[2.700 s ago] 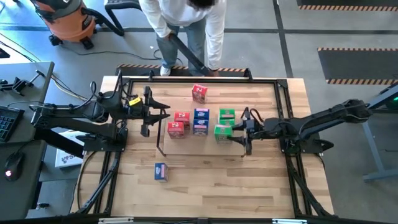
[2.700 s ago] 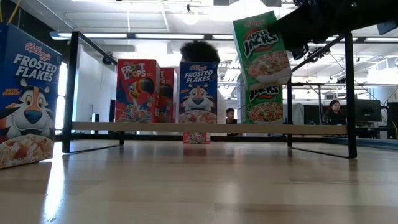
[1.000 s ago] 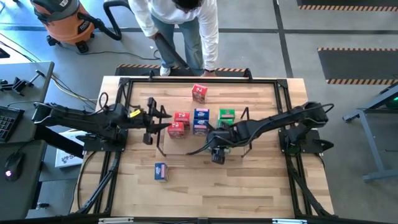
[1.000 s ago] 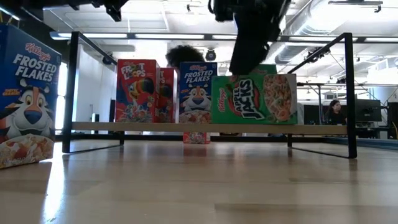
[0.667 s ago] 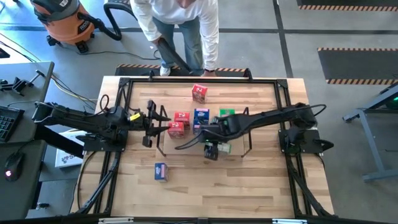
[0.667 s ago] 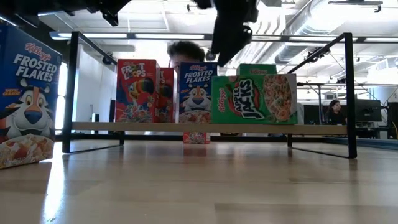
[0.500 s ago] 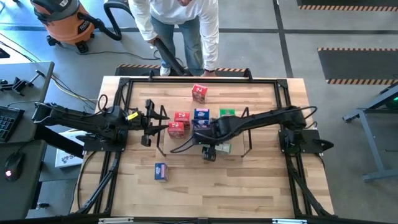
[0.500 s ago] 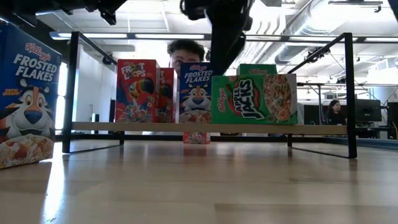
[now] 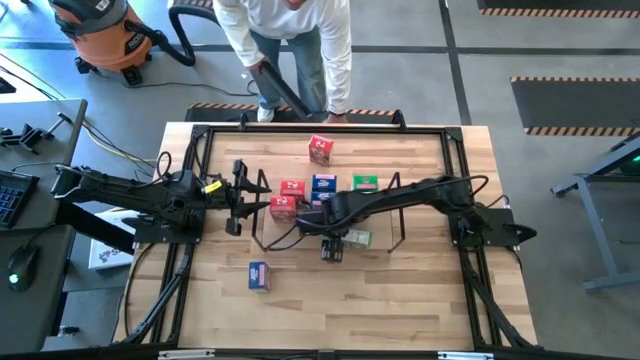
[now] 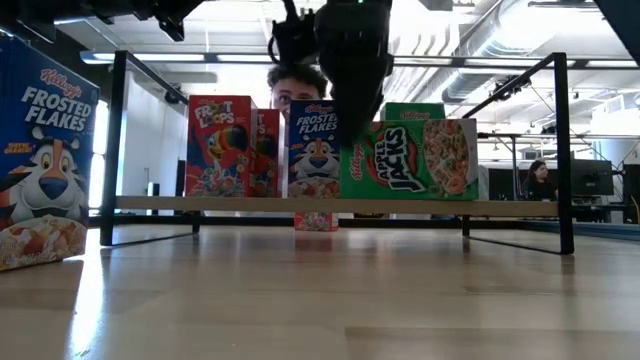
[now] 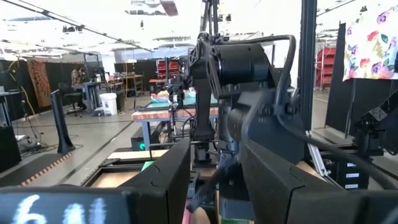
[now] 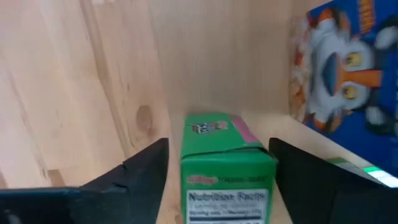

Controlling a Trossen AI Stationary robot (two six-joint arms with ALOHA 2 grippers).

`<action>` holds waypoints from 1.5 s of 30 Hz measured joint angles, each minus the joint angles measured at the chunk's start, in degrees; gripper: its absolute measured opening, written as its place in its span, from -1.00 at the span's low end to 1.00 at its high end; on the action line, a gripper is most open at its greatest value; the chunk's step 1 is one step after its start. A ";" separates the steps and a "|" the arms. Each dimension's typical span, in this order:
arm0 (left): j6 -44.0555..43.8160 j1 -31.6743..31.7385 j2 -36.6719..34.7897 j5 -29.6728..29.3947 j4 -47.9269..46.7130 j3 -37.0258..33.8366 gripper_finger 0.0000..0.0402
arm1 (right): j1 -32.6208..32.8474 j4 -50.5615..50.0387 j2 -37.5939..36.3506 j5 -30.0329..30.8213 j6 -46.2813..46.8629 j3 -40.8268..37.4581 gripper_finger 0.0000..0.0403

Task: Stack cereal on shelf
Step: Put the green cereal box on the shelf aligned with the other green cereal boxes

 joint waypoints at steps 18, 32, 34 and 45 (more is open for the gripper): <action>-0.01 0.02 0.04 0.06 -1.88 0.00 -0.35 | 3.06 -2.98 -0.74 5.99 -2.49 8.84 -0.28; -0.42 0.02 -0.31 0.08 -1.50 0.00 -0.35 | 9.01 33.05 -23.19 14.98 -2.41 -26.13 -0.33; -0.42 0.02 -0.31 0.08 -1.47 0.00 -0.35 | 9.21 44.31 -27.44 16.47 -2.43 -35.50 -0.33; 0.01 0.02 -0.33 0.08 -0.64 0.00 -0.35 | 9.14 92.70 -38.99 21.64 -6.47 -69.56 -0.34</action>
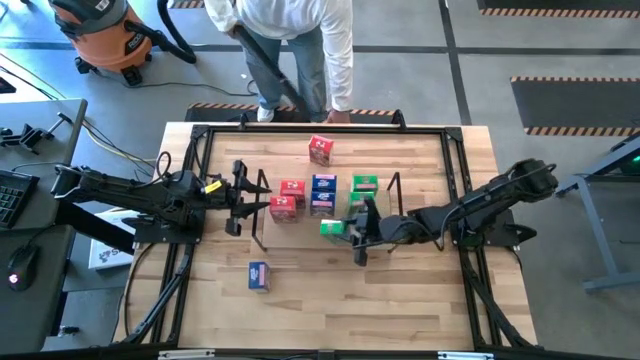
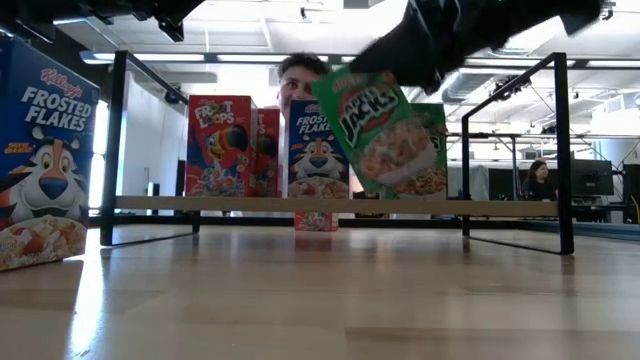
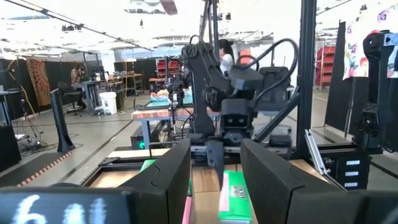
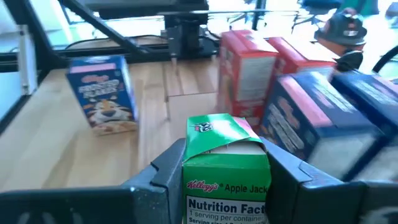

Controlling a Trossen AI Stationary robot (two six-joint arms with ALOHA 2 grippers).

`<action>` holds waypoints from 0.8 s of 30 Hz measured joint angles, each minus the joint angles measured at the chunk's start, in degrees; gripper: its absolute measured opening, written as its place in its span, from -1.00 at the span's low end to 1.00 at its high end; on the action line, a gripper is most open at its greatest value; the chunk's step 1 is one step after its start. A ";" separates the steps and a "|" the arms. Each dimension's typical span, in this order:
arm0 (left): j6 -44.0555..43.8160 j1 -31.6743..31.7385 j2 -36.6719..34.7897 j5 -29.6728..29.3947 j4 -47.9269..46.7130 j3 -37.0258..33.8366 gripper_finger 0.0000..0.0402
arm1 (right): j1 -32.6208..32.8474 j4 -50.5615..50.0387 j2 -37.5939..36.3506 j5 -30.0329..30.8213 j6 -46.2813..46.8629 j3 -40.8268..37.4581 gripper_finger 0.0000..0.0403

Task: Stack cereal on shelf
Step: Put the green cereal box on the shelf aligned with the other green cereal boxes

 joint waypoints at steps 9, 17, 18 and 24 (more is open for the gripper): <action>0.14 0.00 0.00 -0.15 -0.02 0.00 -0.35 | -0.54 3.42 -0.10 3.28 -1.27 -2.77 -0.20; 0.25 0.00 0.00 -0.28 -0.54 0.00 -0.35 | -0.76 -16.48 -0.10 3.11 5.64 4.48 0.11; 0.26 0.00 0.00 -0.30 -0.52 0.00 -0.35 | -0.76 -19.46 -0.10 2.94 6.21 5.82 0.13; 0.25 0.00 0.00 -0.28 -0.52 0.00 -0.35 | -0.76 -35.28 -0.10 2.58 7.54 14.11 0.15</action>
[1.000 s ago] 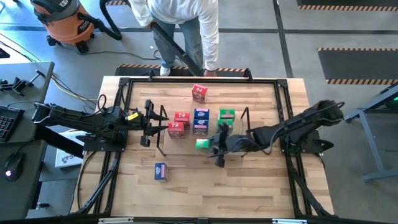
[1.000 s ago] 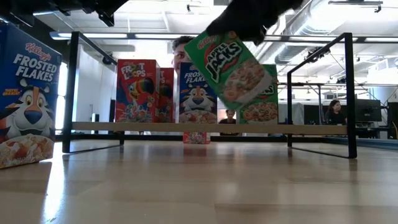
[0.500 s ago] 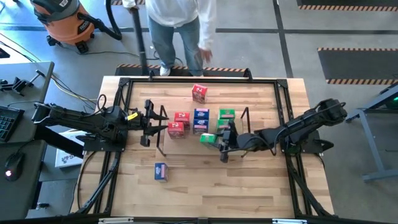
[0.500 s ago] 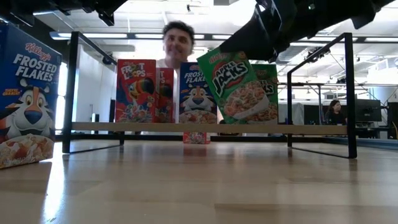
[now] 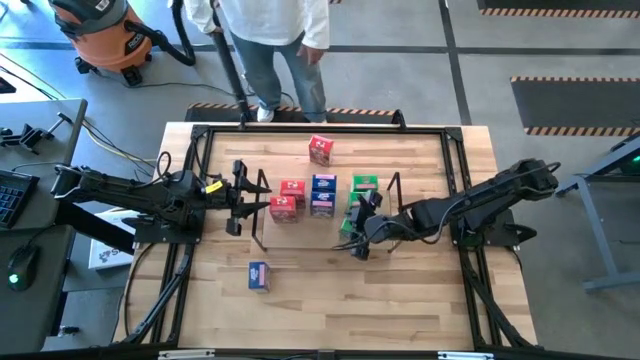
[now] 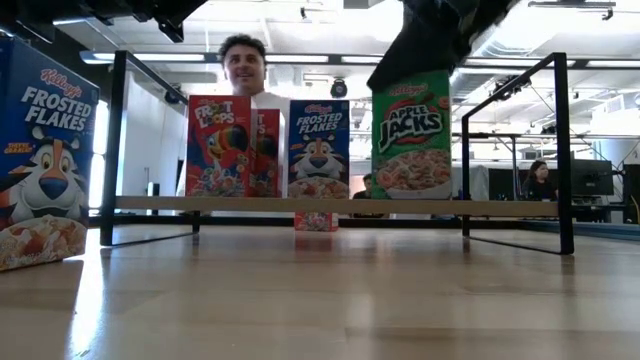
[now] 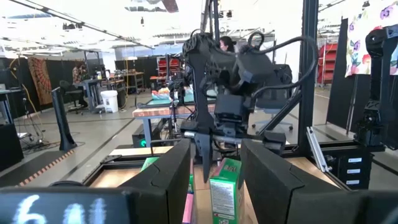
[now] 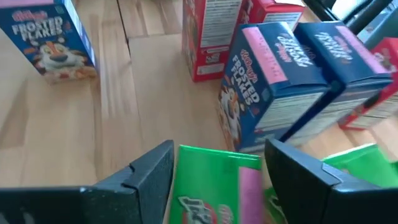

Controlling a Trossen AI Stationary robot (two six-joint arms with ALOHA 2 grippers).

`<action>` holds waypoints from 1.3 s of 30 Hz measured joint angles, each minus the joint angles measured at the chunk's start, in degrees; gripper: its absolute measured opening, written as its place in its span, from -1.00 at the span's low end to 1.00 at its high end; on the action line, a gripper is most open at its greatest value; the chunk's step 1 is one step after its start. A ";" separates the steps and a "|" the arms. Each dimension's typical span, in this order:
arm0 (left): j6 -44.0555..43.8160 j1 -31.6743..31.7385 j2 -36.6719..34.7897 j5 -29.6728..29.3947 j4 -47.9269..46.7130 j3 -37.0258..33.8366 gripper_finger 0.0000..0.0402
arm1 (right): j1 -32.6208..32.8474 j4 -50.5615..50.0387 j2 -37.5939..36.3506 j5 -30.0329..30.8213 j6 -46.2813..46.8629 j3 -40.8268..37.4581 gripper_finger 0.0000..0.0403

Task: Stack cereal on shelf
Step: Put the green cereal box on the shelf aligned with the other green cereal boxes

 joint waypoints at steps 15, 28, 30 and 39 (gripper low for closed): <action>-0.66 -0.02 0.04 -2.19 -2.43 0.00 -0.35 | -7.16 -22.16 2.87 -14.76 4.24 15.49 0.24; 0.24 0.00 0.02 -2.36 -2.58 0.00 -0.35 | -7.89 -43.33 16.03 -19.39 4.13 33.59 0.49; 0.25 0.00 0.04 -2.36 -2.64 0.00 -0.35 | -7.88 -44.45 17.82 -19.93 4.11 35.37 0.49; 0.34 0.00 0.04 -2.36 -3.13 0.00 -0.35 | -7.89 -50.24 20.48 -21.33 6.84 41.31 0.49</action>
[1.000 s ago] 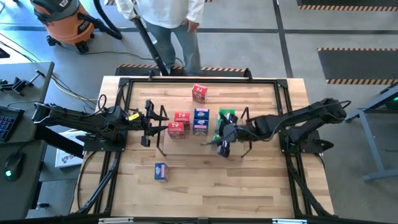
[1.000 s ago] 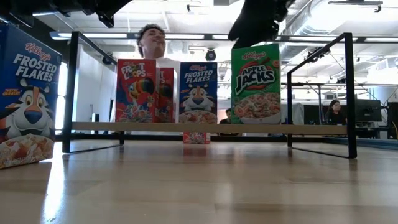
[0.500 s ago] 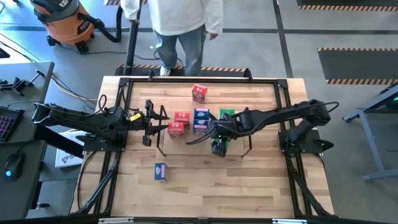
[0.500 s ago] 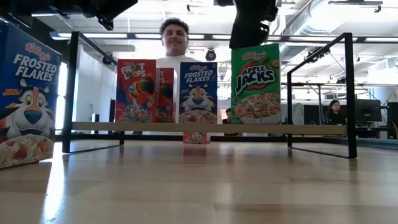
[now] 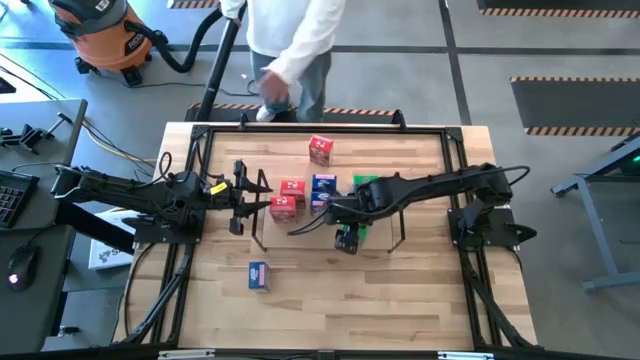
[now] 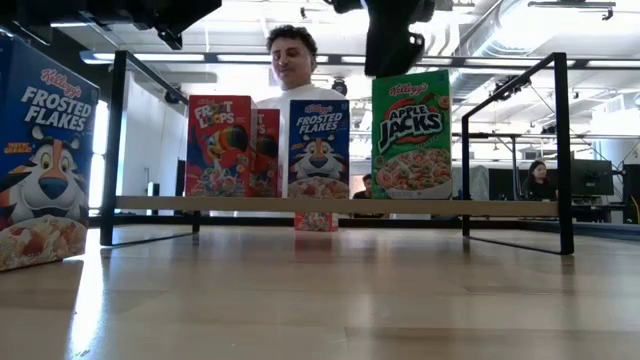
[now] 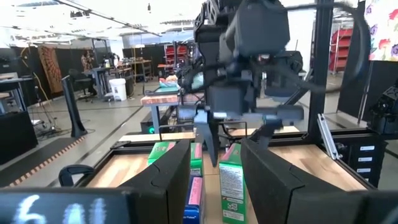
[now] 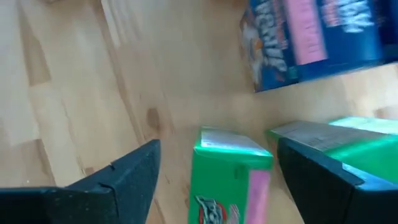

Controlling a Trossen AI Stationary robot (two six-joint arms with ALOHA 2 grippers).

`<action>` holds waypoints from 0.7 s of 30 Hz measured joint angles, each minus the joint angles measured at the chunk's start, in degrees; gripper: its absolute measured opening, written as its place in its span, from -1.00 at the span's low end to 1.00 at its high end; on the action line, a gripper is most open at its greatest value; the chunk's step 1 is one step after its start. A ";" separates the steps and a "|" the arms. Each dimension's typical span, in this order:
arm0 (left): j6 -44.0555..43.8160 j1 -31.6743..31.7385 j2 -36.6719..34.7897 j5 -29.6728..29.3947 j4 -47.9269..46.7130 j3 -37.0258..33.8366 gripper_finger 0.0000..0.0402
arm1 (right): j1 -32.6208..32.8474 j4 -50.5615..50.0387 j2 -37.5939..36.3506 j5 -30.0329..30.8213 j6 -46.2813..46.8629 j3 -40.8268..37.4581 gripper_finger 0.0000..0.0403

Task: Stack cereal on shelf
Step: Put the green cereal box on the shelf aligned with the other green cereal boxes

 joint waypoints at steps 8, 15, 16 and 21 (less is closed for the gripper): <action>-0.03 0.00 0.00 0.00 -0.17 0.00 -0.35 | 0.00 -13.28 -0.06 1.51 8.13 4.69 0.49; -0.12 0.00 0.00 0.02 -0.27 0.00 -0.35 | 0.44 -12.25 1.00 0.61 8.80 4.69 0.49; -0.12 0.00 0.00 0.02 -0.33 0.00 -0.35 | 0.44 -12.61 1.16 1.02 8.80 4.69 0.49; -0.12 0.00 -0.02 0.04 -0.33 0.00 -0.35 | -0.02 -12.50 3.29 -0.66 7.50 4.69 0.49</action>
